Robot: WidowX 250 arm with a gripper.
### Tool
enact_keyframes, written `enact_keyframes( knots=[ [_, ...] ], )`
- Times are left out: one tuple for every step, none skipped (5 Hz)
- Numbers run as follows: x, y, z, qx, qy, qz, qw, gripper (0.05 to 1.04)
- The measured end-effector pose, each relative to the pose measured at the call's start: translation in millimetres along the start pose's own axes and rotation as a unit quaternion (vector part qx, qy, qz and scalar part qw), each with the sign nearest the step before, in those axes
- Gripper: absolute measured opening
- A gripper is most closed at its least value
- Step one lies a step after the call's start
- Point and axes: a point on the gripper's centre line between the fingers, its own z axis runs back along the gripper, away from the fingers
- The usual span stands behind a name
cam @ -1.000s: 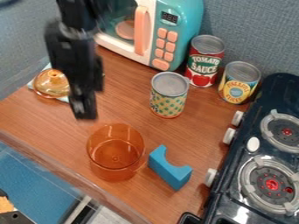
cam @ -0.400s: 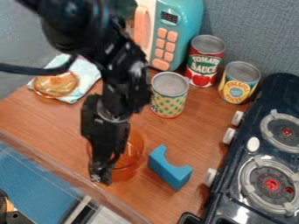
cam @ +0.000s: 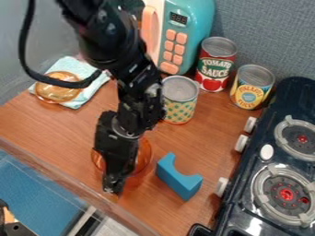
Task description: Move the orange pot to the bottom left corner of the table
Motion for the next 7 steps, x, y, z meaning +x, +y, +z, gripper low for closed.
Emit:
enact_keyframes(
  knots=[
    [4,-9,-2,-0.001,0.002,0.012,0.9999,0.359],
    [8,-10,-2,0.005,0.006,0.026,0.9996,0.146],
    [21,-19,7,0.006,0.019,0.056,0.9982,0.075],
    [33,-31,21,0.002,0.039,0.084,0.9956,0.074],
    [61,-44,37,-0.012,0.062,0.148,0.987,0.074],
    [101,-51,44,-0.047,0.071,0.243,0.9663,0.073],
    [148,-50,37,-0.043,0.053,0.322,0.9444,0.073]
  ],
)
